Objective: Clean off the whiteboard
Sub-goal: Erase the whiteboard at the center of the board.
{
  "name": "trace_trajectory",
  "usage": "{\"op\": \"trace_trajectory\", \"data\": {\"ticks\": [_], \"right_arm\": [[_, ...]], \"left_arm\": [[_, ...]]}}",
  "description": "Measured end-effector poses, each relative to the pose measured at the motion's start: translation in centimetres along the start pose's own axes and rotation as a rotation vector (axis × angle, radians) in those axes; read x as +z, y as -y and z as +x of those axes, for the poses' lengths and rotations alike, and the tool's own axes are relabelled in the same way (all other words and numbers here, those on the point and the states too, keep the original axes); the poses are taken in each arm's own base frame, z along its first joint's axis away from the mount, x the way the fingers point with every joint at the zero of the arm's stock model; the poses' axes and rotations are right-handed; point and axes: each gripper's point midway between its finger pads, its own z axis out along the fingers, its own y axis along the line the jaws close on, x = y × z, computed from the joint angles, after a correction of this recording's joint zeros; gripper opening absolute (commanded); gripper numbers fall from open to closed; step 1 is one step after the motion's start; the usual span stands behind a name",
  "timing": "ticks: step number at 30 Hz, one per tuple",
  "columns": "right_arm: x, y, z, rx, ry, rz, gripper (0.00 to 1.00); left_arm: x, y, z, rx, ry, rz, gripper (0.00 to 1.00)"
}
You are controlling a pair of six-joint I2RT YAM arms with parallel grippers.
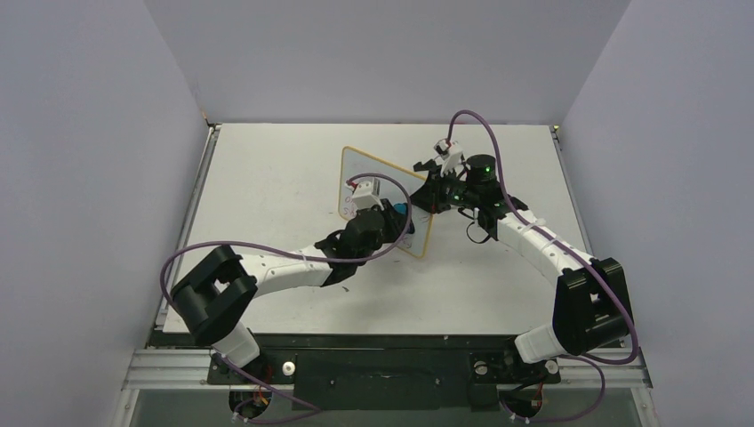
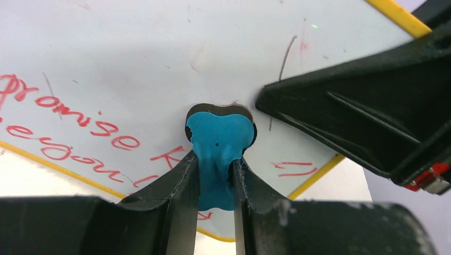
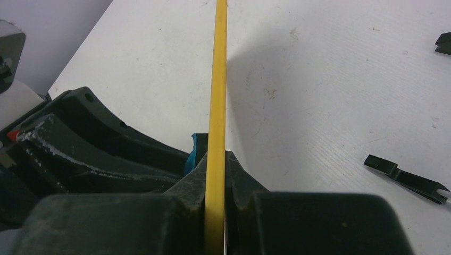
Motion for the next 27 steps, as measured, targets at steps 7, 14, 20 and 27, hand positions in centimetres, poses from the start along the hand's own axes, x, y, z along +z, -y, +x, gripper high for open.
{"op": "trace_trajectory", "data": {"ticks": [7,14,20,27], "right_arm": [[0.0,0.2,-0.1,-0.003,0.006,0.008,0.0],[-0.1,0.4,0.0,-0.001,-0.001,0.021,0.0],[-0.1,0.4,0.1,-0.016,-0.004,0.017,0.0],[-0.1,0.4,0.1,-0.031,-0.005,0.01,0.0]], "left_arm": [[0.3,0.1,-0.2,0.057,-0.031,0.055,0.0],[-0.1,2.5,1.9,0.149,-0.094,0.214,0.0],[-1.1,4.9,4.8,0.263,-0.177,0.346,0.0],[-0.7,4.0,4.4,0.258,-0.184,0.315,0.0]]}}
